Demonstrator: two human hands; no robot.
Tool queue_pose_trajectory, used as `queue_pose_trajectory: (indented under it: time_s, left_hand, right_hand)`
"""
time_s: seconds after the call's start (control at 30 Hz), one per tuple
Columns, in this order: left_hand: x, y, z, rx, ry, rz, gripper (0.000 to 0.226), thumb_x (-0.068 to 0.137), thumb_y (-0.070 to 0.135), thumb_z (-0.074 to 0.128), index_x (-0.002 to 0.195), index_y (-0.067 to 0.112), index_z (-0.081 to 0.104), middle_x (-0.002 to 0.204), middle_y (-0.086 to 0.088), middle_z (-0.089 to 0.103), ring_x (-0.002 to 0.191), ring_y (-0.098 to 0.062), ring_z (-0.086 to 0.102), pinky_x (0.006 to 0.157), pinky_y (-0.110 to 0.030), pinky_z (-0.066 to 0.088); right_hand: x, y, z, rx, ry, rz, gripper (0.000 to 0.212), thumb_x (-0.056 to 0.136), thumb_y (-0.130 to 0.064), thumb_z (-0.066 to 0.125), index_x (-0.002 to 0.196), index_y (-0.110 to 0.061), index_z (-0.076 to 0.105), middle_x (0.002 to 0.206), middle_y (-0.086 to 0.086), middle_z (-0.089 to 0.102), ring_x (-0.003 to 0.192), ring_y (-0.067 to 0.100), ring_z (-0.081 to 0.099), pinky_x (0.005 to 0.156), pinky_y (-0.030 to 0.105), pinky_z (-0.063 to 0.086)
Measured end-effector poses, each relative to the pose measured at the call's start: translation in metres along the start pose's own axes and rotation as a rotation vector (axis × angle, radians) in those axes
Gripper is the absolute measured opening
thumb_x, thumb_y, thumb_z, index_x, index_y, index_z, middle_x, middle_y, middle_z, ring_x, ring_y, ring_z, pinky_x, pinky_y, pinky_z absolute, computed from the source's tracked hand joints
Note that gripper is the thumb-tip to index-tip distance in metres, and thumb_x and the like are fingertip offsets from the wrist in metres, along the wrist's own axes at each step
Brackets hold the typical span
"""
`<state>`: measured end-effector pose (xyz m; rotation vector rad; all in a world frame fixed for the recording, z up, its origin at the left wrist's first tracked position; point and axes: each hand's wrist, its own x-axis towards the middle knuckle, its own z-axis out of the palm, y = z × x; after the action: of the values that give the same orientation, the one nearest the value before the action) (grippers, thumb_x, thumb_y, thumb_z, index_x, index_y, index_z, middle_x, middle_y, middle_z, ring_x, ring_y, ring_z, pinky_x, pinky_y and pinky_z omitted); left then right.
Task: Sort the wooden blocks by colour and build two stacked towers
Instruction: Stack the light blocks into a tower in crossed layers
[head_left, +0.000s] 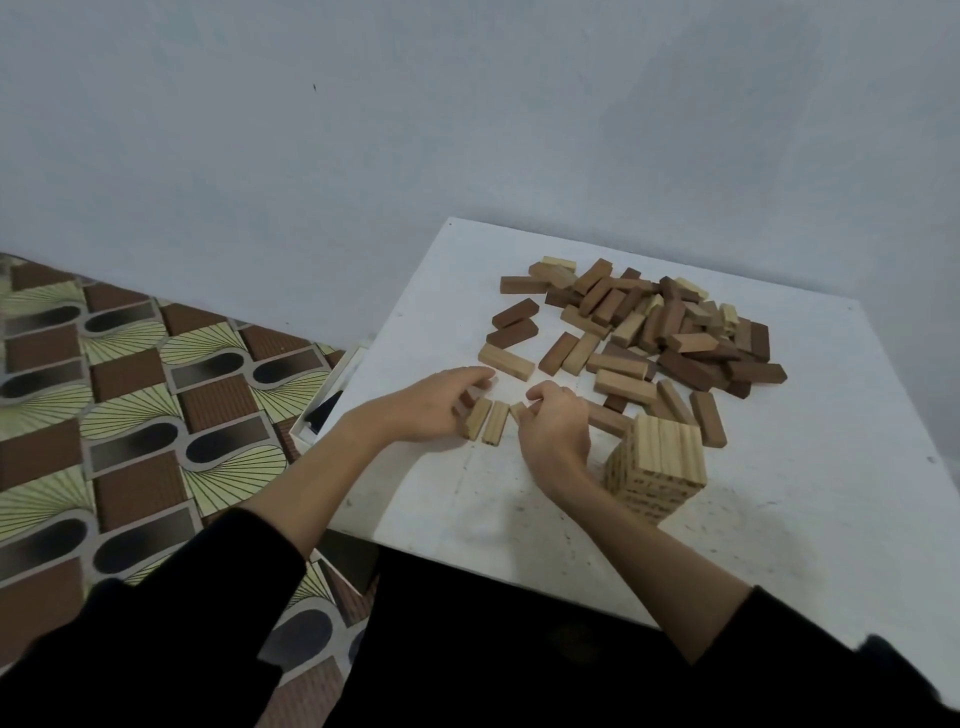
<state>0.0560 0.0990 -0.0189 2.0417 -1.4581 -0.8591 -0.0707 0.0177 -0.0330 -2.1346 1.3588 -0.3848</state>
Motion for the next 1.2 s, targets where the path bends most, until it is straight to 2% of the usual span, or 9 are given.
queue_pose_trajectory:
  time_s: [0.07, 0.17, 0.27, 0.43, 0.57, 0.67, 0.77, 0.9, 1.2]
  left_hand:
    - [0.001, -0.002, 0.003, -0.005, 0.050, 0.002, 0.057, 0.088, -0.004, 0.054, 0.140, 0.009, 0.038, 0.134, -0.007, 0.047, 0.102, -0.017, 0.052, 0.076, -0.013, 0.042]
    - [0.004, -0.007, 0.008, 0.013, 0.123, 0.018, 0.057, 0.085, -0.003, 0.060, 0.138, 0.010, 0.042, 0.131, -0.007, 0.050, 0.095, -0.013, 0.052, 0.070, -0.005, 0.041]
    - [0.006, -0.009, 0.012, 0.039, 0.145, 0.040, 0.060, 0.081, -0.003, 0.064, 0.136, 0.010, 0.044, 0.130, -0.006, 0.050, 0.092, -0.012, 0.048, 0.069, -0.006, 0.039]
    - [0.004, -0.014, 0.018, 0.082, 0.179, 0.071, 0.072, 0.076, 0.020, 0.077, 0.137, 0.015, 0.041, 0.132, 0.000, 0.046, 0.108, -0.010, 0.031, 0.087, -0.018, 0.027]
    - [0.002, -0.016, 0.029, -0.026, 0.241, 0.122, 0.074, 0.073, 0.018, 0.080, 0.137, 0.018, 0.043, 0.115, 0.001, 0.052, 0.102, -0.013, 0.038, 0.080, -0.009, 0.032]
    - [0.001, -0.016, 0.038, -0.049, 0.310, 0.104, 0.077, 0.073, 0.022, 0.080, 0.138, 0.017, 0.040, 0.110, 0.000, 0.049, 0.099, -0.013, 0.036, 0.078, -0.010, 0.032]
    - [0.002, -0.016, 0.043, -0.071, 0.357, 0.064, 0.079, 0.073, 0.024, 0.080, 0.138, 0.015, 0.037, 0.111, -0.001, 0.044, 0.101, -0.011, 0.033, 0.079, -0.004, 0.030]
    - [0.001, -0.019, 0.041, -0.092, 0.352, 0.048, 0.086, 0.069, 0.024, 0.083, 0.139, 0.017, 0.033, 0.116, 0.001, 0.042, 0.103, -0.011, 0.033, 0.076, -0.003, 0.031]
    - [-0.003, -0.020, 0.039, -0.156, 0.394, 0.038, 0.088, 0.071, 0.015, 0.082, 0.143, 0.018, 0.033, 0.119, 0.000, 0.049, 0.084, -0.006, 0.045, 0.070, -0.002, 0.037]
  right_hand:
    - [0.002, 0.000, -0.001, 0.051, 0.000, 0.035, 0.028, 0.094, -0.006, 0.049, 0.120, -0.010, 0.058, 0.115, 0.008, 0.058, 0.098, 0.020, 0.056, 0.078, 0.030, 0.052]
    - [0.002, 0.001, 0.001, 0.151, -0.049, 0.027, 0.032, 0.095, 0.002, 0.040, 0.121, -0.006, 0.056, 0.107, 0.007, 0.057, 0.089, 0.016, 0.053, 0.067, 0.020, 0.046]
    - [0.001, 0.004, 0.004, 0.298, -0.086, 0.021, 0.037, 0.090, 0.010, 0.036, 0.118, -0.003, 0.056, 0.101, 0.005, 0.054, 0.090, 0.018, 0.053, 0.068, 0.023, 0.044]
    - [0.001, 0.007, 0.005, 0.308, -0.146, -0.034, 0.049, 0.083, 0.014, 0.039, 0.119, -0.014, 0.057, 0.114, 0.009, 0.053, 0.077, 0.008, 0.050, 0.046, 0.007, 0.039]
    - [0.003, 0.008, 0.011, 0.315, -0.149, -0.089, 0.065, 0.071, 0.022, 0.034, 0.118, -0.016, 0.059, 0.117, 0.010, 0.055, 0.097, 0.016, 0.054, 0.066, 0.012, 0.043]
    - [0.005, 0.007, 0.011, 0.344, -0.130, -0.099, 0.067, 0.071, 0.021, 0.032, 0.118, -0.017, 0.060, 0.119, 0.009, 0.054, 0.101, 0.014, 0.053, 0.082, 0.016, 0.048]
    - [0.003, 0.008, 0.006, 0.298, -0.110, -0.108, 0.061, 0.080, 0.019, 0.032, 0.125, -0.015, 0.056, 0.118, 0.006, 0.044, 0.096, 0.010, 0.044, 0.065, -0.005, 0.035]
    - [0.002, 0.014, 0.012, 0.317, -0.062, -0.133, 0.051, 0.086, 0.012, 0.033, 0.126, -0.011, 0.054, 0.120, 0.008, 0.050, 0.099, 0.008, 0.042, 0.070, 0.005, 0.037]
    - [0.000, 0.020, 0.021, 0.411, 0.004, -0.146, 0.049, 0.087, 0.014, 0.032, 0.124, -0.008, 0.056, 0.117, 0.007, 0.057, 0.100, 0.011, 0.052, 0.082, 0.008, 0.040]
